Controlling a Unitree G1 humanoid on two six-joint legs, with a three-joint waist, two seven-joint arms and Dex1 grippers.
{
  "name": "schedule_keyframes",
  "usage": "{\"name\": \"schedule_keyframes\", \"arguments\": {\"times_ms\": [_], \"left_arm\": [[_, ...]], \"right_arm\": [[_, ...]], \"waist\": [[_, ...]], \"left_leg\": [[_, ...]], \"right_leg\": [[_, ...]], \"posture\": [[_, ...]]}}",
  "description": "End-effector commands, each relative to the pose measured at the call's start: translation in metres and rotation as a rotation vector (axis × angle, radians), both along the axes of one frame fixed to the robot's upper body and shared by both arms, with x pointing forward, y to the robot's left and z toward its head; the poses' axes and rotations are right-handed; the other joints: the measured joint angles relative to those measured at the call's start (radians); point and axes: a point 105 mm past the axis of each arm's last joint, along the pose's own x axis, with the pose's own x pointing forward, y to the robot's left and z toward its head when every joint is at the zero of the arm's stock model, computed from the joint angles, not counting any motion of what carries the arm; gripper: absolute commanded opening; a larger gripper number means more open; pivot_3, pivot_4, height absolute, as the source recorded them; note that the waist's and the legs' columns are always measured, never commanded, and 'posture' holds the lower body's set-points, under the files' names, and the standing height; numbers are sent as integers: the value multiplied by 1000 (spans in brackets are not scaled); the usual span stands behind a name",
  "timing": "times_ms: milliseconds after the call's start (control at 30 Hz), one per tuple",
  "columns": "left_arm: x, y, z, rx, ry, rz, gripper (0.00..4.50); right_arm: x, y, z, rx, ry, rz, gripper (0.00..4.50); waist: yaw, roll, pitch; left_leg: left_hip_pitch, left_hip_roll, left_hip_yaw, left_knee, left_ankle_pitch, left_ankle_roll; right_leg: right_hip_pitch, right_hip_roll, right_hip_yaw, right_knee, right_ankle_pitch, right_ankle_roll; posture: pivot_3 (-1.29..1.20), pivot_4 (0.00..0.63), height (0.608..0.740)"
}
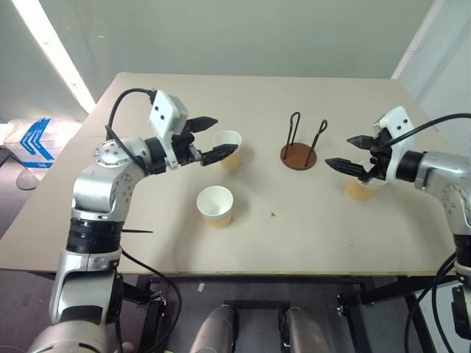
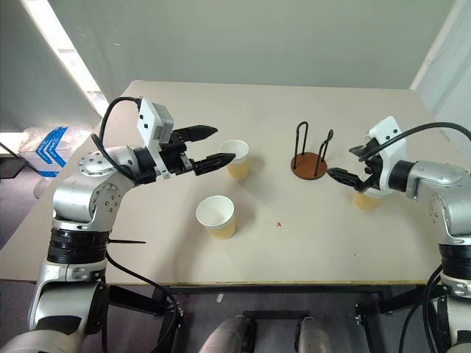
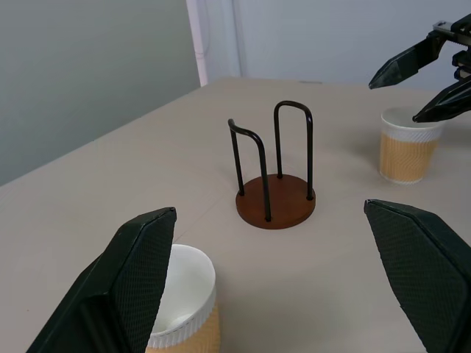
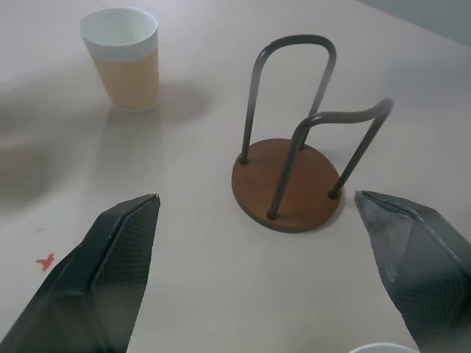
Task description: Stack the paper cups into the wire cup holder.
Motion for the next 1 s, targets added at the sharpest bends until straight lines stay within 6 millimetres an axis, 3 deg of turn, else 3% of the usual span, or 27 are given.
{"name": "schedule_keyframes", "arguments": {"times_ms": [33, 533, 1000], "left_arm": [[-5, 1, 15, -26, -65, 1, 4475], [0, -8, 11, -40, -37, -37, 4475], [-2, -8, 14, -12, -30, -87, 4475]], "right_arm": [[-2, -2, 22, 52, -86, -39, 4500], [-1, -4, 19, 45, -67, -83, 4500], [14, 14, 3, 88, 2, -48, 4500]], "waist": [[0, 0, 0], [0, 0, 0], [0, 0, 0]], "left_leg": [[0, 0, 0, 0, 0, 0], [0, 0, 0, 0, 0, 0], [0, 0, 0, 0, 0, 1]], "right_leg": [[0, 0, 0, 0, 0, 0], [0, 0, 0, 0, 0, 0], [0, 0, 0, 0, 1, 1]], "posture": [[0, 150, 740], [0, 150, 740], [0, 150, 740]]}}
